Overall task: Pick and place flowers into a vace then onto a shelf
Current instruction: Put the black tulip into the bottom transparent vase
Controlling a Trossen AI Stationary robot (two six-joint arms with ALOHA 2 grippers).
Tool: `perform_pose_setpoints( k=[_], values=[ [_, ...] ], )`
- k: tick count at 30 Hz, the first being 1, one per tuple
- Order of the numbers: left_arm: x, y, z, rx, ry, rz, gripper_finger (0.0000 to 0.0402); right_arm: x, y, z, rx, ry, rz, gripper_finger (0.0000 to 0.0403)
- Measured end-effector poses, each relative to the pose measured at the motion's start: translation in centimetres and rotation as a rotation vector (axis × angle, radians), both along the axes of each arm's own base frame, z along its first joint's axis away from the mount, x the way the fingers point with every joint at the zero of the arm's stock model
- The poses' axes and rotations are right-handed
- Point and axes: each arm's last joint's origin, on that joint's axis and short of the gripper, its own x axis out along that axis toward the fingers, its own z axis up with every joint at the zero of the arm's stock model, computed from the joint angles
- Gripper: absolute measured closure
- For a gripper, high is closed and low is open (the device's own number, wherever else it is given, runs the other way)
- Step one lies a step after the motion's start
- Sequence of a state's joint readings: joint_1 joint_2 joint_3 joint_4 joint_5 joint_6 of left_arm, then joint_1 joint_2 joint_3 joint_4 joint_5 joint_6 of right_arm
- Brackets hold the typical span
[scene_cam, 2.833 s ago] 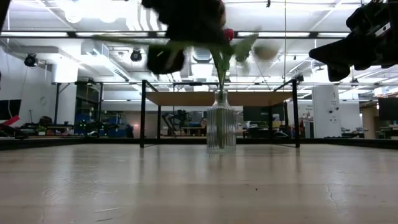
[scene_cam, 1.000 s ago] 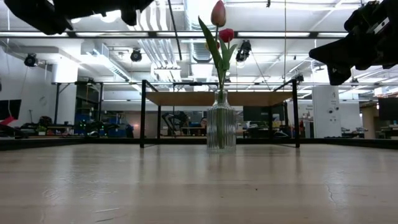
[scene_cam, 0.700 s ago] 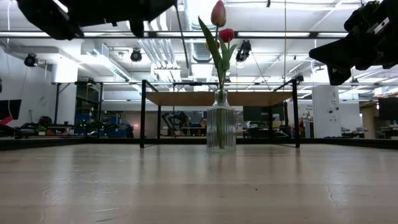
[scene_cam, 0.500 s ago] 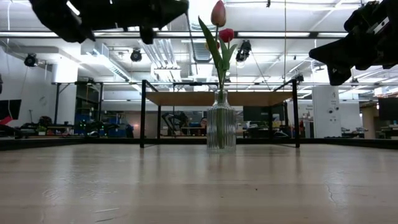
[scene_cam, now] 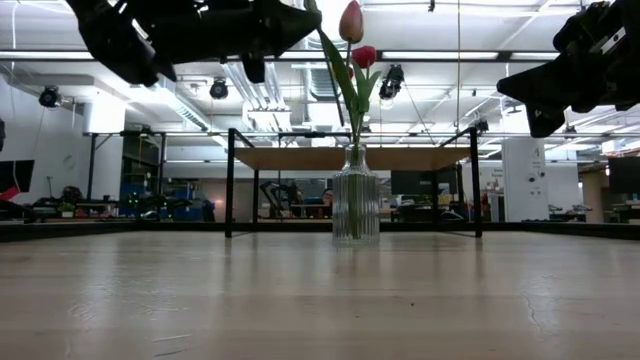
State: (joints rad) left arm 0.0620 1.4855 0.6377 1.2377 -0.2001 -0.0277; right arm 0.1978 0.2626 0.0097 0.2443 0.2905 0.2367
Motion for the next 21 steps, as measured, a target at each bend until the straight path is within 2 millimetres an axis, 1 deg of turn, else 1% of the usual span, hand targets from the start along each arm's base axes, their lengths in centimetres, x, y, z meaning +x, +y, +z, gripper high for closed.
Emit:
perform_pose_setpoints(
  k=[19,21],
  values=[
    [0.25,0.08,-0.46,-0.002,0.005,0.002,0.0396,0.0,0.0,0.0,0.0,0.0,0.0,0.0394],
    [0.24,0.13,-0.47,-0.022,0.001,0.01,0.0396,0.0,0.0,0.0,0.0,0.0,0.0,0.0394]
  ],
)
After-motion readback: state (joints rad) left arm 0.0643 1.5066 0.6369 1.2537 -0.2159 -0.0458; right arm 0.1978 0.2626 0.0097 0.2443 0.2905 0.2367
